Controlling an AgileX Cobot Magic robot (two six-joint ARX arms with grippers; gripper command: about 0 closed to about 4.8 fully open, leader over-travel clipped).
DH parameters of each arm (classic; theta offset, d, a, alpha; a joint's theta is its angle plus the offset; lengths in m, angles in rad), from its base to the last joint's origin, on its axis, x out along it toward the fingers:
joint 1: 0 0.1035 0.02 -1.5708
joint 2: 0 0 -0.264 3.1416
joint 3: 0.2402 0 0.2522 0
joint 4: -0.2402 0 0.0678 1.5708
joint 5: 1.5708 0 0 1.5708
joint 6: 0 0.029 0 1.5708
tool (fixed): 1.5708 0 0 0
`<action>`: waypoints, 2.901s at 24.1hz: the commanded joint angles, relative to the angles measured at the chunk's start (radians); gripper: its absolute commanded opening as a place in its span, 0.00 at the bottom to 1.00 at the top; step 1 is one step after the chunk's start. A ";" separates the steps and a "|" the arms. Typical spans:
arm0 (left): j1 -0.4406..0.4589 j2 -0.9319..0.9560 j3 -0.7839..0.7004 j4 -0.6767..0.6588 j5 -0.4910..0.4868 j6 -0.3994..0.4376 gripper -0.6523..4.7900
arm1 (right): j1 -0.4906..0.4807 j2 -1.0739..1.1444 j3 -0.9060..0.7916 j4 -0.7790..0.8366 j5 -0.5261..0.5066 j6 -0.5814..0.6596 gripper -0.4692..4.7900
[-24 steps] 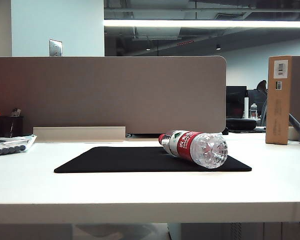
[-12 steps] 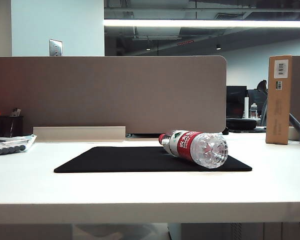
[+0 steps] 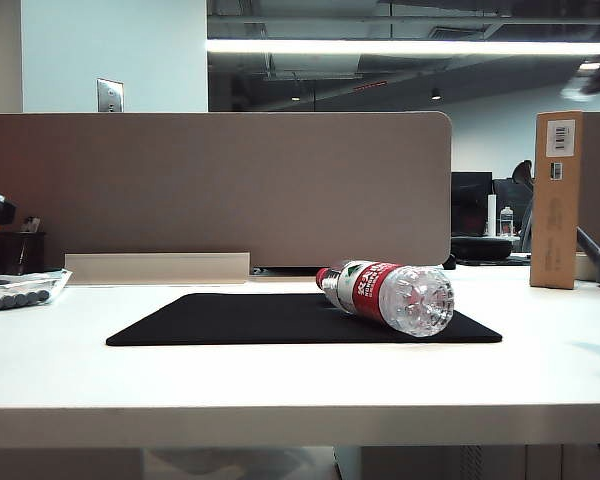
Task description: Stand the plastic bottle up on the black mouse pad.
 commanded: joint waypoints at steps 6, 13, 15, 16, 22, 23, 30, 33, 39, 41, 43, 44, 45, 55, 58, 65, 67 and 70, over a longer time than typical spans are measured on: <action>0.002 0.000 0.003 -0.010 -0.002 0.000 0.12 | 0.137 0.592 0.624 -0.353 -0.008 -0.221 0.09; 0.002 0.000 0.003 -0.010 -0.002 0.000 0.12 | 0.212 1.209 1.406 -0.825 0.075 -0.347 0.30; 0.002 0.000 0.003 -0.010 -0.003 0.000 0.12 | 0.229 1.330 1.545 -0.825 0.077 -0.349 0.43; 0.002 0.000 0.003 -0.010 -0.002 0.000 0.12 | 0.230 1.389 1.596 -0.789 0.066 -0.347 0.54; 0.002 0.000 0.003 -0.010 -0.003 0.000 0.12 | 0.242 1.508 1.664 -0.741 0.011 -0.340 0.58; 0.002 0.000 0.003 -0.010 -0.003 0.000 0.12 | 0.242 1.517 1.663 -0.746 -0.018 -0.336 0.58; 0.002 0.000 0.003 -0.010 -0.003 0.000 0.12 | 0.259 1.539 1.663 -0.828 -0.014 -0.348 0.58; 0.002 0.000 0.003 -0.010 -0.003 0.000 0.12 | 0.269 1.538 1.663 -0.881 -0.011 -0.369 0.65; 0.002 0.000 0.003 -0.010 -0.003 0.000 0.12 | 0.311 1.538 1.663 -1.001 0.138 -0.397 0.66; 0.002 0.000 0.003 -0.010 -0.003 0.000 0.12 | 0.318 1.538 1.663 -1.056 0.191 -0.402 0.66; 0.002 0.000 0.003 -0.010 -0.003 0.000 0.12 | 0.323 1.538 1.663 -1.088 0.236 -0.417 0.66; 0.002 0.000 0.003 -0.010 -0.003 0.000 0.12 | 0.324 1.538 1.663 -1.125 0.235 -0.420 0.68; 0.002 0.000 0.003 -0.010 -0.003 0.000 0.12 | 0.326 1.538 1.663 -1.146 0.243 -0.420 0.71; 0.002 0.000 0.003 -0.010 -0.002 0.000 0.12 | 0.327 1.544 1.662 -1.159 0.262 -0.420 0.77; 0.002 0.000 0.003 -0.010 -0.003 0.000 0.12 | 0.327 1.576 1.662 -1.175 0.262 -0.420 0.73; 0.002 0.000 0.003 -0.010 -0.002 0.000 0.12 | 0.327 1.585 1.676 -1.196 0.261 -0.420 0.08; 0.002 0.000 0.003 -0.010 -0.003 0.000 0.12 | 0.327 1.584 1.698 -1.192 0.256 -0.420 0.08; 0.002 0.000 0.003 -0.010 -0.002 0.000 0.12 | 0.327 1.584 1.763 -1.157 0.238 -0.419 0.08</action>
